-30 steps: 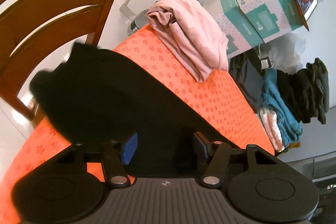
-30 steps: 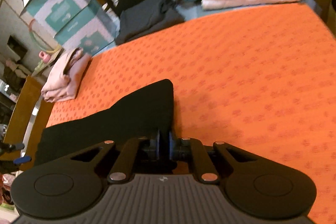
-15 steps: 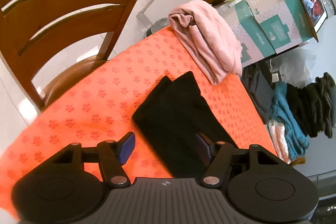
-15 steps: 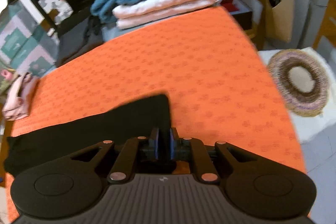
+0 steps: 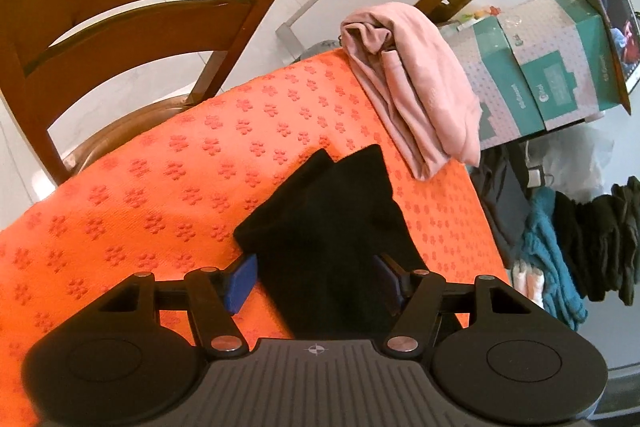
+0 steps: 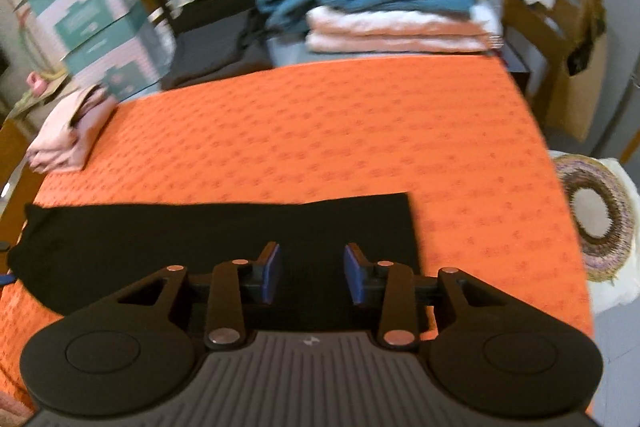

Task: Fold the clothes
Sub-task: 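Smooth the folded black garment flat with both grippers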

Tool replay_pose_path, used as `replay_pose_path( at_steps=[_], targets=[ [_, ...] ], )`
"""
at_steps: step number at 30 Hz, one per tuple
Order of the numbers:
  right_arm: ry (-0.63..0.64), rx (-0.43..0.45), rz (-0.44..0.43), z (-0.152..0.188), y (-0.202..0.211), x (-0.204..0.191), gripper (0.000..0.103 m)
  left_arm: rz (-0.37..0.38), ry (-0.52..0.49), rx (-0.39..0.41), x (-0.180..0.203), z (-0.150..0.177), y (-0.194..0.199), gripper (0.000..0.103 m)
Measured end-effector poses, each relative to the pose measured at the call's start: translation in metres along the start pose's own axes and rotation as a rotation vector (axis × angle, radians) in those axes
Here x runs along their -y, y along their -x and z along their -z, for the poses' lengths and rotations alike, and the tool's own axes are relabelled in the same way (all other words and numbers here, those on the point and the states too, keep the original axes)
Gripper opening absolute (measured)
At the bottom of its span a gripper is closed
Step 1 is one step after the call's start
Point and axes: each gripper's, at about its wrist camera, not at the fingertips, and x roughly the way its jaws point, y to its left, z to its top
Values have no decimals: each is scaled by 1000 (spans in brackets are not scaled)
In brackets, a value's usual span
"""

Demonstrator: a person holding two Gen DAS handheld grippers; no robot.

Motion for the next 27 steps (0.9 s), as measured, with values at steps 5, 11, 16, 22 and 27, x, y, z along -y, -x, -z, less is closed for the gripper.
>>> replay_pose_path(
  at_steps=[5, 11, 16, 22, 27],
  targets=[
    [58, -28, -59, 7, -11, -38, 45, -14, -1, 18, -3, -1, 5, 66],
    [136, -50, -118, 11, -21, -80, 46, -16, -67, 41, 7, -2, 21, 66],
    [177, -59, -142, 12, -23, -99, 49, 2, -212, -12, 36, 3, 26, 66],
    [187, -70, -119, 19, -18, -99, 50, 60, -349, -119, 69, 22, 12, 66],
    [155, -66, -84, 29, -5, -79, 51, 120, -463, -220, 98, 45, -8, 66]
  ],
)
